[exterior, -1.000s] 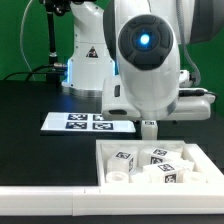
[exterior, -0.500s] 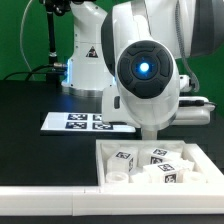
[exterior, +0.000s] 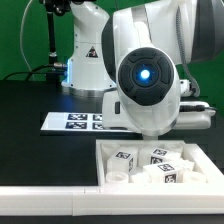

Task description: Assemble one leg

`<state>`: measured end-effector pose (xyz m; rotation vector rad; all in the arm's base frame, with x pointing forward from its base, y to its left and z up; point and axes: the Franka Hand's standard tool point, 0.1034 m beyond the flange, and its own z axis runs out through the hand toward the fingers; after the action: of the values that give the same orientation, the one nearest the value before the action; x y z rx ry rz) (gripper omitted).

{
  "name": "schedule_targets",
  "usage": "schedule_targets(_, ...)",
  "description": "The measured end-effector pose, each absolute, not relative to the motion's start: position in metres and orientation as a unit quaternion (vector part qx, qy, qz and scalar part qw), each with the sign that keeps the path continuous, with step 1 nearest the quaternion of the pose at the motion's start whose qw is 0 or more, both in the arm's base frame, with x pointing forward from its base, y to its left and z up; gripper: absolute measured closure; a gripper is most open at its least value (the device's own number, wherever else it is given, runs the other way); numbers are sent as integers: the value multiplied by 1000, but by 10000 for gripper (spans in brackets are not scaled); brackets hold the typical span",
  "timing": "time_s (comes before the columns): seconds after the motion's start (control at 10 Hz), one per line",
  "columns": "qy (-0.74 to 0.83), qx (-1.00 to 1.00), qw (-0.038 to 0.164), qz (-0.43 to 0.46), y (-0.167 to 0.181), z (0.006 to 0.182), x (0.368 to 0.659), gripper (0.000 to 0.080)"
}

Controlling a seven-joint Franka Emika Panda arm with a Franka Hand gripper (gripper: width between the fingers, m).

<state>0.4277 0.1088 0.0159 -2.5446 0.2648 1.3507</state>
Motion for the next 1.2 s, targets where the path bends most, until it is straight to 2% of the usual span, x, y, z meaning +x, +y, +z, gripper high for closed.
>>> schedule_targets(0.1, 91, -873, 124, 463, 109, 16, 428, 416)
schedule_targets(0.2, 91, -873, 125, 463, 109, 16, 428, 416)
schedule_targets(0.3, 91, -873, 124, 464, 109, 16, 428, 591)
schedule_targets(0.4, 91, -873, 124, 464, 109, 16, 428, 721)
schedule_targets(0.5, 91, -873, 124, 464, 109, 16, 428, 721)
schedule_targets(0.6, 91, -873, 124, 464, 109, 16, 428, 785)
schedule_targets(1.0, 90, -873, 124, 463, 109, 18, 428, 798)
schedule_targets(1.2, 84, -873, 124, 465, 108, 43, 433, 798)
